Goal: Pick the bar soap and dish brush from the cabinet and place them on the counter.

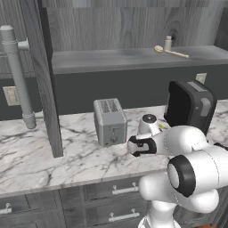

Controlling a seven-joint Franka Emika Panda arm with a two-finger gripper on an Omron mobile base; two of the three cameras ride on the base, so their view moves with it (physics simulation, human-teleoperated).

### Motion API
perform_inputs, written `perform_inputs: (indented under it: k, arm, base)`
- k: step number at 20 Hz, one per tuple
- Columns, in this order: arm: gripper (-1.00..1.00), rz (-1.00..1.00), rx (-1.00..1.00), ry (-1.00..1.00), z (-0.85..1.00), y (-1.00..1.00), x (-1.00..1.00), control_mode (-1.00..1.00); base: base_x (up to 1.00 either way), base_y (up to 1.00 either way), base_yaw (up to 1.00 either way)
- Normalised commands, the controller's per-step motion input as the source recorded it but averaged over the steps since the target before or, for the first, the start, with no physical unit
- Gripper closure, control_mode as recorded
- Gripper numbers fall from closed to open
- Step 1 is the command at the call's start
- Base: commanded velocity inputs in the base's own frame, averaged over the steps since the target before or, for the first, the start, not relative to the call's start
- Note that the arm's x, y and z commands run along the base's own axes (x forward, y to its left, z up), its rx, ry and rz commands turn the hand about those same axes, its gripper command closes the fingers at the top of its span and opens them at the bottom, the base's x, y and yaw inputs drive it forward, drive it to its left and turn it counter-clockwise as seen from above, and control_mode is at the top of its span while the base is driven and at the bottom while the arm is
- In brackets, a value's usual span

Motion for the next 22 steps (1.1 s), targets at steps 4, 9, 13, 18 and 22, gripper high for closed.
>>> perform_inputs:
  k: [4,9,13,18,22]
  arm:
    - [1.00,0.00,0.00,-0.02,-0.45,0.00,0.02,-1.00]
    - [1.00,0.00,0.00,-0.02,-0.44,0.00,0.02,-1.00]
    - [1.00,0.00,0.00,-0.02,-0.46,0.00,0.03,-1.00]
    - [-1.00,0.00,0.00,-0.02,-0.46,0.00,0.00,-1.00]
    - [-1.00,0.00,0.00,-0.02,-0.11,-0.07,0.00,-1.00]
  base:
    - [0.00,0.00,0.00]
    - [0.00,0.00,0.00]
    - [0.00,0.00,0.00]
    - [0.00,0.00,0.00]
    - [0.00,0.00,0.00]
